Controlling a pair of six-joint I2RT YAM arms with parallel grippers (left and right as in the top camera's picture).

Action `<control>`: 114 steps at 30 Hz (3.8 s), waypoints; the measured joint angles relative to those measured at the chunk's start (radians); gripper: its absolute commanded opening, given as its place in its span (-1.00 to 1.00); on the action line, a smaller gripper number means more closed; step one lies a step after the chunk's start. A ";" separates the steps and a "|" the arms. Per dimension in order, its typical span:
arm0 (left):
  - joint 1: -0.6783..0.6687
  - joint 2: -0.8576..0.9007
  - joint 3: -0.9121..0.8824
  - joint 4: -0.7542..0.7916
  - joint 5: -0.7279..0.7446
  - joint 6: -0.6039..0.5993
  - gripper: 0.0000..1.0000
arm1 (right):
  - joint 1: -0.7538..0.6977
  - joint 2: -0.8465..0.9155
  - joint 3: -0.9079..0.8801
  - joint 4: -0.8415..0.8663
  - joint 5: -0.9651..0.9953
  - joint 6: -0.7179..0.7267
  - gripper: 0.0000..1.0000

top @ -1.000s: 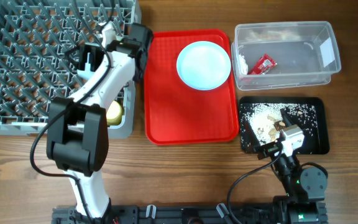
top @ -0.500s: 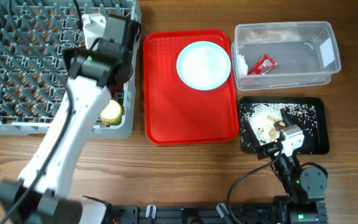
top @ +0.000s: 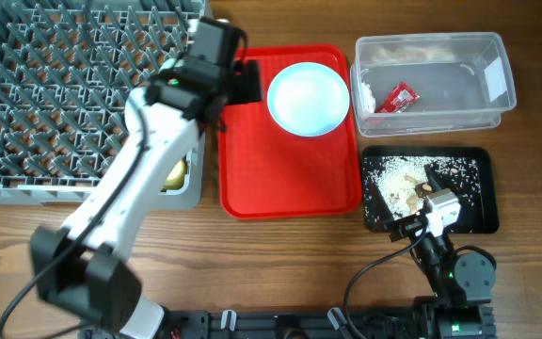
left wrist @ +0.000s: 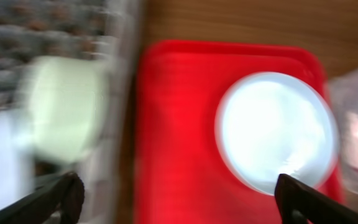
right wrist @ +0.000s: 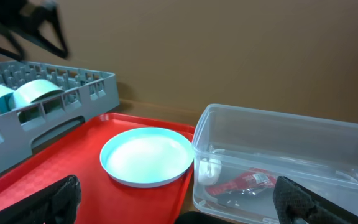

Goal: Sort waste into correct bins and load items into the dishwasher rack
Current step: 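Reach the left gripper to the light-blue plate edge and grasp it, then lift the light-blue plate with the left gripper and stand it in the rack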

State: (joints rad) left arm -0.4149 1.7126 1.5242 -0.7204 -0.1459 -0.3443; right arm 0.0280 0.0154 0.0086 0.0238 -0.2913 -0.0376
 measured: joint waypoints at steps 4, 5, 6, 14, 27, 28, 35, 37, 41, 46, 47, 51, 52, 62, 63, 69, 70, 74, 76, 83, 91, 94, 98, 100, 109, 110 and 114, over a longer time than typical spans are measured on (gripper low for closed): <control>-0.053 0.139 0.000 0.115 0.076 -0.003 0.60 | 0.000 0.000 0.000 0.000 0.000 0.000 1.00; -0.060 0.156 0.000 0.124 0.080 -0.002 0.55 | 0.000 0.000 -0.001 0.000 0.000 0.000 1.00; -0.079 0.217 0.000 0.162 0.097 -0.003 0.50 | 0.000 0.000 -0.001 0.000 0.000 0.000 0.99; -0.102 0.401 0.000 0.227 0.111 -0.029 0.44 | 0.000 0.000 -0.001 0.000 0.000 0.000 1.00; -0.105 0.433 0.011 0.027 0.066 -0.063 -0.92 | 0.000 0.000 -0.001 0.000 0.000 0.000 1.00; -0.105 0.427 0.012 0.011 0.051 -0.061 -0.92 | 0.000 0.000 -0.001 0.000 0.000 0.000 0.99; -0.110 0.376 0.012 -0.114 -0.064 -0.061 -0.92 | 0.000 0.000 -0.001 0.000 0.000 0.000 0.99; -0.110 0.335 0.012 -0.134 -0.102 -0.061 -0.92 | 0.000 0.000 -0.001 0.000 0.000 0.000 1.00; -0.110 0.219 0.012 -0.160 -0.189 -0.059 -0.92 | 0.000 0.000 -0.001 0.000 0.000 0.000 1.00; -0.110 0.062 0.013 -0.163 -0.252 -0.057 -0.92 | 0.000 0.000 -0.001 0.000 0.000 0.000 1.00; -0.110 0.032 0.014 -0.163 -0.262 -0.053 -0.92 | 0.000 0.000 -0.001 0.000 0.000 0.000 1.00; -0.109 -0.059 0.014 -0.171 -0.341 -0.031 -0.92 | 0.000 0.000 -0.001 0.000 0.000 0.000 0.99; -0.107 -0.074 0.014 -0.171 -0.365 -0.021 -0.92 | 0.000 0.000 -0.001 0.000 0.000 0.000 0.99; 0.064 -0.183 0.014 -0.190 -0.805 0.162 -0.92 | 0.000 0.000 -0.001 0.000 0.000 0.000 0.99; 0.084 -0.183 0.014 -0.190 -0.824 0.174 -0.92 | 0.000 0.000 -0.001 0.000 0.000 0.000 1.00; 0.241 -0.183 0.014 -0.086 -0.934 0.247 -0.92 | 0.000 0.000 -0.001 0.000 0.000 0.000 1.00; 0.259 -0.183 0.014 -0.060 -0.938 0.263 -0.92 | 0.000 0.000 -0.001 0.000 0.000 0.000 0.99; 0.339 -0.183 0.014 0.018 -0.883 0.398 -0.92 | 0.000 0.000 -0.001 0.000 0.000 0.000 0.99; 0.357 -0.181 0.014 0.072 -0.854 0.460 -0.92 | 0.000 0.000 -0.001 0.000 0.000 0.000 1.00; 0.425 -0.130 0.014 0.108 -0.822 0.609 -0.92 | 0.000 0.000 -0.001 0.000 0.000 0.000 0.99; 0.457 -0.029 0.014 0.117 -0.814 0.645 -0.92 | 0.000 0.000 -0.001 0.000 0.000 0.000 1.00; 0.456 -0.001 0.014 0.118 -0.810 0.647 -0.92 | 0.000 0.000 -0.001 0.000 0.000 0.000 1.00; 0.456 0.035 0.014 0.118 -0.808 0.650 -0.92 | 0.000 0.000 -0.001 0.000 0.000 0.000 1.00; 0.456 0.053 0.014 0.119 -0.805 0.657 -0.92 | 0.000 0.000 -0.001 0.000 0.000 0.000 0.99; 0.456 0.109 0.014 0.190 -0.805 0.720 -0.14 | 0.000 0.000 -0.001 0.000 0.000 0.000 1.00; 0.456 0.110 0.014 0.213 -0.806 0.718 0.07 | 0.000 0.000 -0.001 0.000 0.000 0.000 0.99; 0.456 0.110 0.014 0.259 -0.806 0.739 0.64 | 0.000 0.000 -0.001 0.000 0.000 0.000 0.99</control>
State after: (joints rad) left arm 0.0414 1.8225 1.5383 -0.4610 -0.9516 0.3946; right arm 0.0280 0.0154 0.0078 0.0238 -0.2913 -0.0376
